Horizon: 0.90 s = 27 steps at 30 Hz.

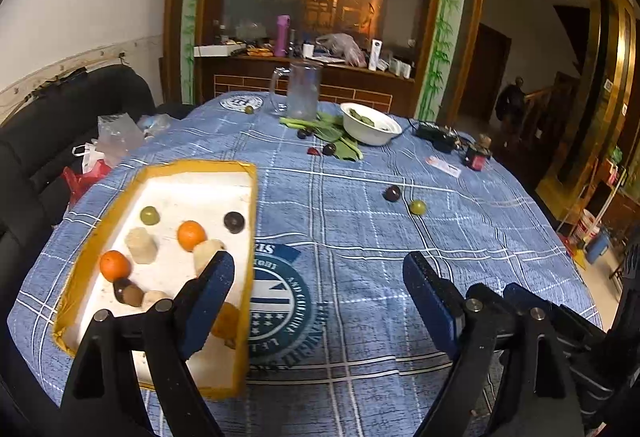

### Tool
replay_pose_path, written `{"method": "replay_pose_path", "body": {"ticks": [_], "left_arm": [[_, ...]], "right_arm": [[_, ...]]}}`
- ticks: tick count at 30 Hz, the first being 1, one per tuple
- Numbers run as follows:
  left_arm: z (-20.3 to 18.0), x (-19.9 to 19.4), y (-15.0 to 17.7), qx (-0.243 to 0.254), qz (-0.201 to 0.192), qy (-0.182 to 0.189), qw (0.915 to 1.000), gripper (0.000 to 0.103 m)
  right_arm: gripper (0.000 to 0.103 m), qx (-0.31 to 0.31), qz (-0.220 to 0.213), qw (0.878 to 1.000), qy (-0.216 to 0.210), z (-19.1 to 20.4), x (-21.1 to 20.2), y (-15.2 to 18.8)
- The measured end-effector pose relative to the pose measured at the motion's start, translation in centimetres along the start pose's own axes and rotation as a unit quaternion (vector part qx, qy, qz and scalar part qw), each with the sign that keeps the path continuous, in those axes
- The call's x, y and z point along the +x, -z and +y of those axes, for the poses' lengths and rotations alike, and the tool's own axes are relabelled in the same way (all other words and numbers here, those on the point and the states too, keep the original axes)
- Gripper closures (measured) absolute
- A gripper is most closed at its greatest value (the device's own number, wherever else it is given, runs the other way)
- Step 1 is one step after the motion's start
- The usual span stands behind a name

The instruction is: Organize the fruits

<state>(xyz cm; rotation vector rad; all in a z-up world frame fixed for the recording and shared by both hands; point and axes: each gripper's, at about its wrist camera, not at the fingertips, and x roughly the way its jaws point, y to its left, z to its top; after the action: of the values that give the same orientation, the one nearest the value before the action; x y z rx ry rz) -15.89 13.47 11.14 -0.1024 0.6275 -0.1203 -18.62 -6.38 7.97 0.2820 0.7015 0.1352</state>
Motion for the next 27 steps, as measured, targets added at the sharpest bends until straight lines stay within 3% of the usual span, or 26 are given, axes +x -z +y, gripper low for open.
{"method": "replay_pose_path", "body": {"ticks": [8, 17, 20, 23, 27], "left_arm": [[1.8, -0.7, -0.1, -0.024, -0.013, 0.003, 0.9996, 0.016], [0.9, -1.2, 0.0, -0.006, -0.017, -0.006, 0.9998, 0.015], [0.2, -1.7, -0.2, 0.008, -0.022, -0.022, 0.9995, 0.015], [-0.5, -2.2, -0.3, 0.029, -0.039, -0.06, 0.997, 0.002], [-1.1, -1.7, -0.8, 0.043, -0.03, -0.087, 0.9948, 0.002]], "right_arm": [[0.03, -0.022, -0.005, 1.0, 0.013, 1.6, -0.2, 0.1], [0.03, -0.02, -0.003, 1.0, 0.011, 1.6, -0.3, 0.6], [0.03, -0.016, -0.005, 1.0, 0.015, 1.1, -0.6, 0.6], [0.026, -0.009, -0.015, 1.0, 0.013, 0.4, -1.0, 0.5], [0.025, -0.02, -0.01, 1.0, 0.01, 0.7, -0.3, 0.4]]}}
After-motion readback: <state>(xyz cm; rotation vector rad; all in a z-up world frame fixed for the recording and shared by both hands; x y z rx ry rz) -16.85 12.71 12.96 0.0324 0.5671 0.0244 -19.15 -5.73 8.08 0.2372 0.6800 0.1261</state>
